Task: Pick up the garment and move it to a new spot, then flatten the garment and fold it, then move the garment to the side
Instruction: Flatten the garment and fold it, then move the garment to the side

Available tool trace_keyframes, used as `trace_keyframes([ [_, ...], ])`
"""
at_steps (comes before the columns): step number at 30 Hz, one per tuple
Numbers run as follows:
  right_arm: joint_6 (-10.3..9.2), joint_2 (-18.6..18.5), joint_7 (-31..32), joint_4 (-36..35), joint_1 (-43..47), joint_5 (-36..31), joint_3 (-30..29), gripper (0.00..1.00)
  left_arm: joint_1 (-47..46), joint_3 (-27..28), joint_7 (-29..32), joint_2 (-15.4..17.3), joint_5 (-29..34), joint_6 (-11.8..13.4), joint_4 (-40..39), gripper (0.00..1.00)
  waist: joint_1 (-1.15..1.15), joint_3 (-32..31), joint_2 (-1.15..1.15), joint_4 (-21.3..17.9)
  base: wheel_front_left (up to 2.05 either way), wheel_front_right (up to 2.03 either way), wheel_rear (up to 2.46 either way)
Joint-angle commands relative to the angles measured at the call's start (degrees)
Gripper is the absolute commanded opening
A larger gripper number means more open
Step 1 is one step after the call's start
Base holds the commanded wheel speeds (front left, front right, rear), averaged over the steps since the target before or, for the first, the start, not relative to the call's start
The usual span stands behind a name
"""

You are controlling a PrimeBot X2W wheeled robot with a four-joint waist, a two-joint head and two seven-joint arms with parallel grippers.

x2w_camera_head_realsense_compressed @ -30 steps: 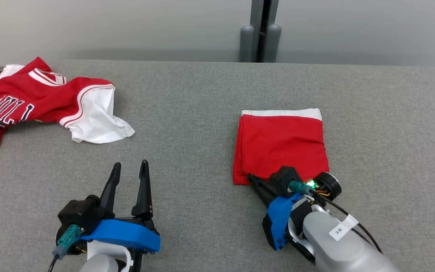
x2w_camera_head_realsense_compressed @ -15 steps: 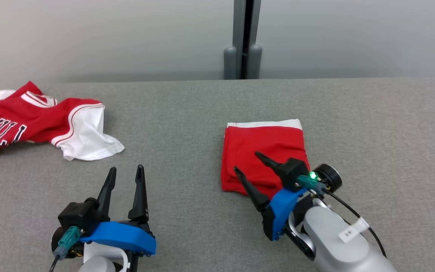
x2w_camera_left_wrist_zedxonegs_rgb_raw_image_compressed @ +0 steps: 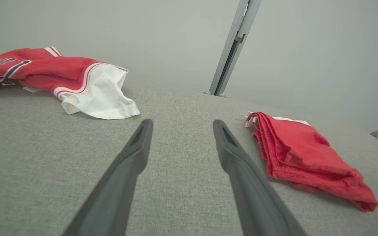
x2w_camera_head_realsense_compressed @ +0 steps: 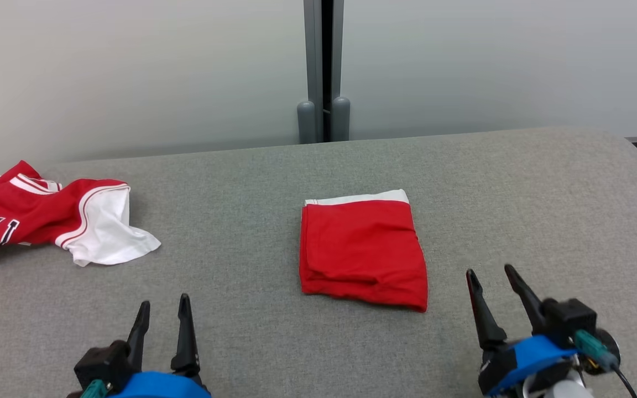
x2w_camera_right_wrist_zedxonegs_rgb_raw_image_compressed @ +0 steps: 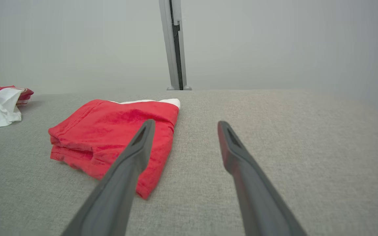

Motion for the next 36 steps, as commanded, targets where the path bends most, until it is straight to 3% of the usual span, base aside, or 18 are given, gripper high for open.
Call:
trace_keyframes([
  [1,0.01,0.27,-0.18,-0.55,0.94,0.47,-0.02,1.00,0.53,0.32,-0.28,-0.13,0.18,0.05,-0.08,1.00,0.00,0.09,0.00,0.00,0.00,0.00,0.00],
  [10,0.01,0.20,-0.19,-4.39,4.65,1.43,-0.37,1.00,3.31,2.77,-0.28,-1.99,2.71,-0.80,-0.46,1.00,0.00,1.49,0.00,0.51,0.00,0.00,0.00],
  [36,0.01,0.21,0.78,-2.45,0.27,-0.24,-0.79,1.00,0.92,4.11,-0.28,-3.99,6.32,-3.11,0.10,1.00,0.00,2.71,0.00,2.59,0.00,0.00,0.00],
])
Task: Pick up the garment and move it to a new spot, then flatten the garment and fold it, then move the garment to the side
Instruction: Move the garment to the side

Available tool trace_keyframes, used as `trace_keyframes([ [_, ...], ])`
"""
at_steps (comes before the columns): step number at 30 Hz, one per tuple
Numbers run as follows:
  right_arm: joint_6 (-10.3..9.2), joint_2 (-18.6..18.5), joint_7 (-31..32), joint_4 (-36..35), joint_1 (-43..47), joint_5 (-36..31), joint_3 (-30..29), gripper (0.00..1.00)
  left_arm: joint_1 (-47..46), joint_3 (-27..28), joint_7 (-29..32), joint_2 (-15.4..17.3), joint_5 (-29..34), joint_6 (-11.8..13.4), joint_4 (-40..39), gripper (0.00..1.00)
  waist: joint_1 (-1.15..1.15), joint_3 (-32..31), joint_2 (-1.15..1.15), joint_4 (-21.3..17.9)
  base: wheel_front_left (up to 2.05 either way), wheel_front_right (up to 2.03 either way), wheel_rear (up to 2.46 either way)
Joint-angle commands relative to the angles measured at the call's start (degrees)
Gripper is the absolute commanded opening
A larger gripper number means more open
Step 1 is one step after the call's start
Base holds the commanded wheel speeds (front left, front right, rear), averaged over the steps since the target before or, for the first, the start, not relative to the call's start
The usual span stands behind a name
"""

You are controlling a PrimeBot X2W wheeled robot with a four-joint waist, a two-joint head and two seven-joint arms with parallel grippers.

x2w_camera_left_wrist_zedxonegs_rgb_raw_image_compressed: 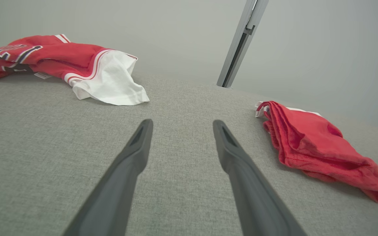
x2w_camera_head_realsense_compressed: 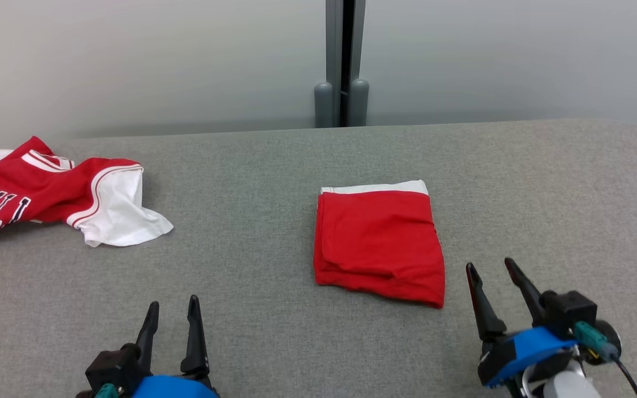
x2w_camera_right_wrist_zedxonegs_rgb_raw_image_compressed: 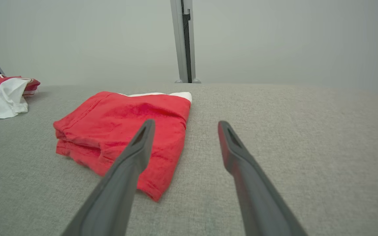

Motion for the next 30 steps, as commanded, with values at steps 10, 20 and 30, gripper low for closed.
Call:
trace_keyframes([
  [10,0.01,-1.97,21.78,1.78,-14.68,-1.26,-4.49,1.00,-3.95,0.47,-0.29,-0.35,1.63,-0.94,-0.87,1.00,0.00,3.43,0.00,3.28,0.00,0.00,0.00],
  [20,0.01,-10.06,41.88,3.02,-19.50,7.51,-3.59,1.00,-5.67,1.47,-0.28,-1.90,2.49,-2.06,0.17,1.00,0.00,8.53,0.00,10.29,0.00,0.00,0.00],
  [30,0.01,-10.15,46.53,7.93,-21.48,12.75,-2.11,0.73,-6.73,2.88,-0.28,-2.69,4.28,-3.41,0.49,1.00,0.00,10.78,0.00,12.85,0.00,0.00,0.00],
])
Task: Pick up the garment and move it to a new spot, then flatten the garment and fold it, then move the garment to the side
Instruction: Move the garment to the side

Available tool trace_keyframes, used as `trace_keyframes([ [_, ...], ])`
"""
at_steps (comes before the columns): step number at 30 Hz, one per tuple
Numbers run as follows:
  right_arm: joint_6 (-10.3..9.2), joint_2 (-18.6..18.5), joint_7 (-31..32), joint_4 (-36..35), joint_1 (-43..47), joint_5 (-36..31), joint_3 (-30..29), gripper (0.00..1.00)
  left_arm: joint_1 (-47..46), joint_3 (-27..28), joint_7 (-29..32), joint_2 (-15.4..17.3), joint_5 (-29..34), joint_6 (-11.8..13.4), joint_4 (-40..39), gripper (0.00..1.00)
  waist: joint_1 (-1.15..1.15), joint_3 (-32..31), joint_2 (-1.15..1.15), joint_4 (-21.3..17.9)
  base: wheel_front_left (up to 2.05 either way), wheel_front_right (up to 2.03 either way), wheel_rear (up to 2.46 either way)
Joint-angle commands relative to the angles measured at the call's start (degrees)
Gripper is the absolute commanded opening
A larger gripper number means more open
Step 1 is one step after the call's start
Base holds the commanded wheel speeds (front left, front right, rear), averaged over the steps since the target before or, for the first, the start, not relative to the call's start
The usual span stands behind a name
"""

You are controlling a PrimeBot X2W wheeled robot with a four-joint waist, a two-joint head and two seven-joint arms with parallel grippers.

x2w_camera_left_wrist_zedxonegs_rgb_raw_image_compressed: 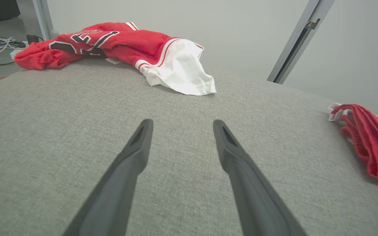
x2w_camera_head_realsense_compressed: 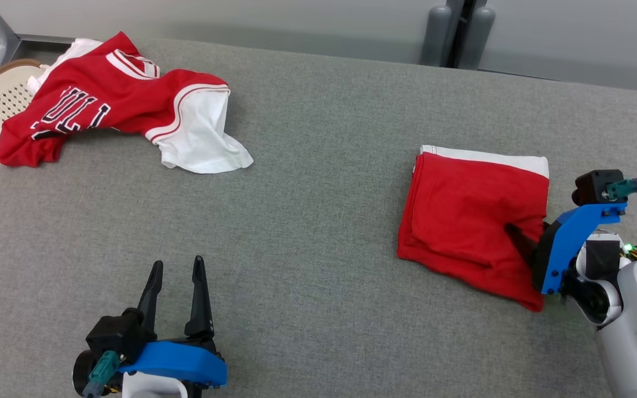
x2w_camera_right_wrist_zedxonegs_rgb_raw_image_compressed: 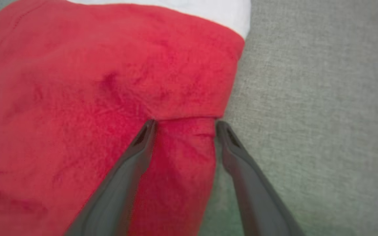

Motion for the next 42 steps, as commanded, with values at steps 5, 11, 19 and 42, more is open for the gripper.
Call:
trace_keyframes([
  [5,0.01,0.62,-2.43,1.94,-1.91,0.48,2.45,0.00,-1.42,0.71,-0.28,0.04,1.51,-0.67,-0.38,1.00,-0.01,1.02,0.00,-0.94,0.00,0.00,0.00],
  [11,-0.04,-1.48,-7.69,0.79,-4.17,0.62,5.43,0.00,-2.37,0.33,-0.28,0.61,2.82,-1.17,-2.62,1.00,-0.01,2.50,0.00,-5.78,0.00,0.00,0.00],
  [19,0.00,-4.11,-11.89,-1.15,-5.50,1.29,6.08,0.00,-4.24,-1.41,1.73,2.22,4.66,-1.39,-7.31,1.00,-0.01,5.57,0.00,-18.15,0.00,0.00,0.00],
  [42,-0.01,-12.83,-14.87,6.94,-14.98,-4.79,-2.94,0.00,-7.59,-4.33,7.87,5.58,7.22,-1.04,-13.46,1.00,-0.01,15.01,0.00,-20.86,0.00,0.00,0.00],
])
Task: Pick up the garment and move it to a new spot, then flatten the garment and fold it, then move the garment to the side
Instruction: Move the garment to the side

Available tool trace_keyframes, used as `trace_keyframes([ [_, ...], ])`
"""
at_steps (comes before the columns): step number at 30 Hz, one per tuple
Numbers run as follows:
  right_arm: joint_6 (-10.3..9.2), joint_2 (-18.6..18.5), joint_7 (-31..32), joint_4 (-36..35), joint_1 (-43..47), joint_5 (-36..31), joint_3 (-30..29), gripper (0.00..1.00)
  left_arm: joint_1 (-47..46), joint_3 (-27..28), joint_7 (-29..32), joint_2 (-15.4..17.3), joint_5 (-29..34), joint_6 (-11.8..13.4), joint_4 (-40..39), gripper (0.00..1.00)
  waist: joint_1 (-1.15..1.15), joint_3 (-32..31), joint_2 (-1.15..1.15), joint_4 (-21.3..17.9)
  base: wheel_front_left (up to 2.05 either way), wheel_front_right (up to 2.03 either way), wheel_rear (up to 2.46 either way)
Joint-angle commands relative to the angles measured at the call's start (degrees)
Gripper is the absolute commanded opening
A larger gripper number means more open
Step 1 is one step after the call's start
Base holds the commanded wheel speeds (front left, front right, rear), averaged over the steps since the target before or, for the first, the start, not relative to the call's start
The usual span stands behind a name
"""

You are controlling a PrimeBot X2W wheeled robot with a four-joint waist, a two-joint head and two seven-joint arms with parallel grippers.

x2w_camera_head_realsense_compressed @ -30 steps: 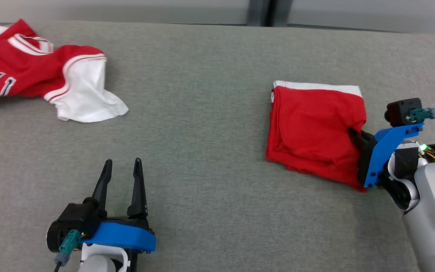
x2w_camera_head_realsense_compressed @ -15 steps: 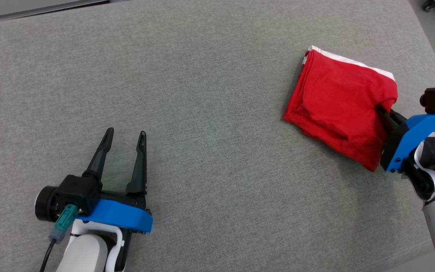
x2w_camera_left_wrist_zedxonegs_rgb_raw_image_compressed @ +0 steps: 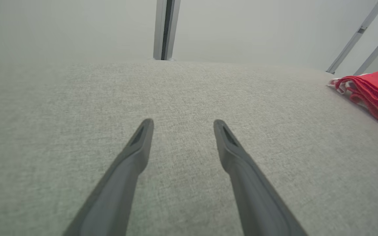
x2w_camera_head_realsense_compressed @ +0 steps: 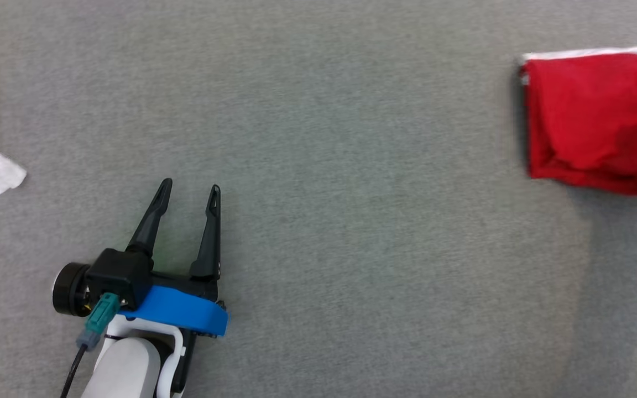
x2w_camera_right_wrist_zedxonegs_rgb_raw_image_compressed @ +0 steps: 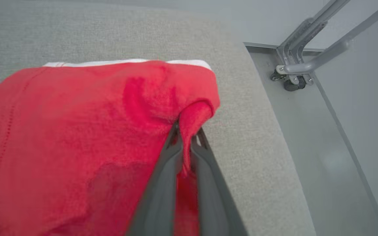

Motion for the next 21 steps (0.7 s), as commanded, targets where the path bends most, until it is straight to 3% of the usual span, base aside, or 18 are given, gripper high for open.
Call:
trace_keyframes([
  [1,-0.01,-2.03,0.21,0.73,-2.08,-1.42,-0.91,0.00,-0.44,-0.05,-0.38,0.02,0.16,0.25,-0.25,1.00,0.00,1.73,0.00,2.70,0.00,0.00,0.00],
  [6,-0.01,-5.89,1.09,2.35,-5.54,-5.80,-3.07,0.00,-0.22,-0.74,-0.93,-0.49,-0.14,0.27,-0.08,1.00,0.00,2.68,0.00,5.90,0.00,0.00,0.00],
  [7,-0.01,-6.18,1.21,2.63,-5.95,-6.72,-3.22,0.06,-0.30,-0.85,-1.05,-0.57,-0.18,0.23,0.08,1.00,0.00,2.79,0.00,6.28,0.00,0.00,0.00],
  [8,-0.01,-6.34,1.04,2.77,-6.16,-7.77,-3.27,0.42,-0.38,-0.98,-1.17,-0.67,-0.19,0.20,0.23,1.00,0.00,2.89,0.00,6.64,0.00,0.00,0.00],
  [9,-0.01,-6.51,0.34,2.77,-6.52,-8.81,-3.48,1.00,-0.47,-1.11,-1.26,-0.71,-0.18,0.19,0.39,1.00,0.00,2.98,0.00,6.90,0.00,0.00,0.00],
  [12,-0.01,-6.54,-1.77,3.09,-6.98,-12.03,-4.70,1.00,-0.57,-1.62,-1.54,-1.05,-0.15,0.32,0.95,1.00,0.00,3.00,0.00,7.35,0.00,0.00,0.00],
  [21,-0.01,-0.91,-6.59,3.93,-5.41,-13.01,-5.48,1.00,-1.05,-1.68,-2.16,-0.76,-0.77,0.42,1.80,1.00,0.00,0.54,0.00,5.95,0.00,0.00,0.00],
])
